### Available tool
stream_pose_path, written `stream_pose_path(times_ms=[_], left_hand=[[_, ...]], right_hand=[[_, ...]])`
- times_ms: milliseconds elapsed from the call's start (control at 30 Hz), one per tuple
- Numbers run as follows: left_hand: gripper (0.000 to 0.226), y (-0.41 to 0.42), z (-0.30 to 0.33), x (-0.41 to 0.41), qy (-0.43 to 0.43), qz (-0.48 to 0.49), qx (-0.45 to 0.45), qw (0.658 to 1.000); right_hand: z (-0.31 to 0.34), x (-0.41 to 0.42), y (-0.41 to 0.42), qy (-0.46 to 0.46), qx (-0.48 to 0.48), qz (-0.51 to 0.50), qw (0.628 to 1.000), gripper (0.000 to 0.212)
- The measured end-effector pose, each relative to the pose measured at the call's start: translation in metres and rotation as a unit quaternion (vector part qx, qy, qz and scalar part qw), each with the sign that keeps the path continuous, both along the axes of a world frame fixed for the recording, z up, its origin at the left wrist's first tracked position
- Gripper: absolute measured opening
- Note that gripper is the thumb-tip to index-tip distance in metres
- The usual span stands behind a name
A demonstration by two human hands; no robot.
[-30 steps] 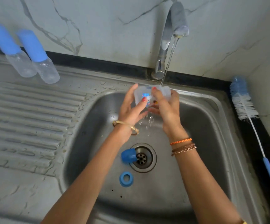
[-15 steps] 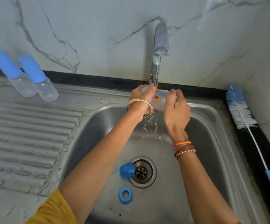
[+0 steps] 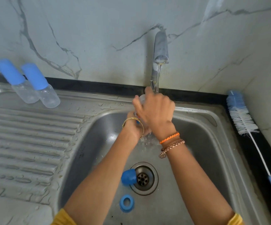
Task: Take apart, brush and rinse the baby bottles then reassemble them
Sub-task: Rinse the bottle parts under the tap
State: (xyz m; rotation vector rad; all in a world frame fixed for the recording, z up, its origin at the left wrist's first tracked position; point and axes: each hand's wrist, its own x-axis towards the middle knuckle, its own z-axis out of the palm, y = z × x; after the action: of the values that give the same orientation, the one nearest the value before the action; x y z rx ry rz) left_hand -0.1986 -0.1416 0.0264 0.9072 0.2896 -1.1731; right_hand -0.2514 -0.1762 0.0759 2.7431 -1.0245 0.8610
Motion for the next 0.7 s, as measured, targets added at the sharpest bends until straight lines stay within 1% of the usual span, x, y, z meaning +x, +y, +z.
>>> stream_pose_path(times_ms=[33, 67, 100, 133, 167, 233, 267, 300, 333, 367, 400, 433, 467, 500, 533, 567, 600, 633, 667, 700], left_hand=[[0.042, 0.001, 0.002, -0.003, 0.008, -0.017, -0.003, 1.0], [0.046, 0.001, 0.004, -0.003, 0.013, -0.04, -0.007, 0.999], [0.05, 0.002, 0.008, -0.001, -0.005, -0.069, 0.012, 0.998], [0.052, 0.001, 0.013, 0.003, -0.037, -0.101, 0.042, 0.993], [0.05, 0.002, 0.02, 0.006, -0.085, -0.138, 0.089, 0.983], [0.04, 0.001, 0.035, 0.011, -0.173, -0.185, 0.15, 0.956], [0.036, -0.001, 0.041, 0.012, -0.209, -0.18, 0.159, 0.948], [0.031, -0.005, 0.046, 0.012, -0.245, -0.155, 0.157, 0.944], [0.026, -0.011, 0.051, 0.011, -0.292, -0.117, 0.144, 0.938], [0.021, -0.018, 0.051, 0.009, -0.38, -0.068, 0.126, 0.914], [0.017, -0.023, 0.051, 0.003, -0.51, -0.026, 0.094, 0.854], [0.02, -0.025, 0.05, -0.004, -0.659, -0.001, 0.049, 0.751], [0.025, -0.029, 0.044, -0.01, -0.785, -0.001, -0.005, 0.62], [0.028, -0.031, 0.039, -0.017, -0.877, -0.017, -0.043, 0.478], [0.031, -0.035, 0.034, -0.021, -0.938, -0.019, -0.053, 0.342], [0.033, -0.038, 0.03, -0.023, -0.97, -0.01, -0.046, 0.237], [0.035, -0.039, 0.026, -0.021, -0.981, 0.001, -0.03, 0.19], [0.035, -0.04, 0.022, -0.019, -0.978, 0.01, -0.017, 0.21], [0.035, -0.037, 0.019, -0.015, -0.957, 0.027, -0.002, 0.29], [0.037, -0.032, 0.017, -0.01, -0.904, 0.042, 0.02, 0.424]], right_hand=[[0.001, -0.002, 0.0, -0.005, -0.041, 0.011, 0.999, 0.033], [0.001, -0.006, -0.004, -0.016, -0.081, 0.033, 0.996, 0.033], [0.0, -0.01, -0.009, -0.038, -0.103, 0.071, 0.991, 0.036], [-0.004, -0.015, -0.016, -0.063, -0.097, 0.118, 0.986, 0.04], [-0.008, -0.019, -0.023, -0.107, -0.091, 0.155, 0.978, 0.043], [-0.014, -0.028, -0.031, -0.163, -0.062, 0.173, 0.969, 0.045], [-0.014, -0.033, -0.031, -0.177, -0.033, 0.157, 0.971, 0.044], [-0.02, -0.034, -0.034, -0.185, 0.023, 0.13, 0.974, 0.044], [-0.025, -0.036, -0.034, -0.195, 0.107, 0.088, 0.971, 0.044], [-0.034, -0.035, -0.034, -0.219, 0.205, 0.041, 0.953, 0.041], [-0.039, -0.033, -0.033, -0.275, 0.328, 0.001, 0.904, 0.039], [-0.041, -0.031, -0.033, -0.359, 0.466, -0.034, 0.808, 0.038], [-0.041, -0.029, -0.031, -0.429, 0.596, -0.053, 0.677, 0.037], [-0.043, -0.028, -0.03, -0.482, 0.691, -0.044, 0.537, 0.038], [-0.046, -0.026, -0.03, -0.516, 0.74, -0.029, 0.431, 0.038], [-0.05, -0.023, -0.032, -0.531, 0.756, -0.021, 0.383, 0.037], [-0.053, -0.02, -0.033, -0.534, 0.765, -0.018, 0.359, 0.034], [-0.055, -0.019, -0.032, -0.531, 0.769, -0.024, 0.355, 0.031], [-0.054, -0.017, -0.032, -0.526, 0.771, -0.038, 0.357, 0.029], [-0.051, -0.015, -0.032, -0.51, 0.763, -0.051, 0.394, 0.028]])
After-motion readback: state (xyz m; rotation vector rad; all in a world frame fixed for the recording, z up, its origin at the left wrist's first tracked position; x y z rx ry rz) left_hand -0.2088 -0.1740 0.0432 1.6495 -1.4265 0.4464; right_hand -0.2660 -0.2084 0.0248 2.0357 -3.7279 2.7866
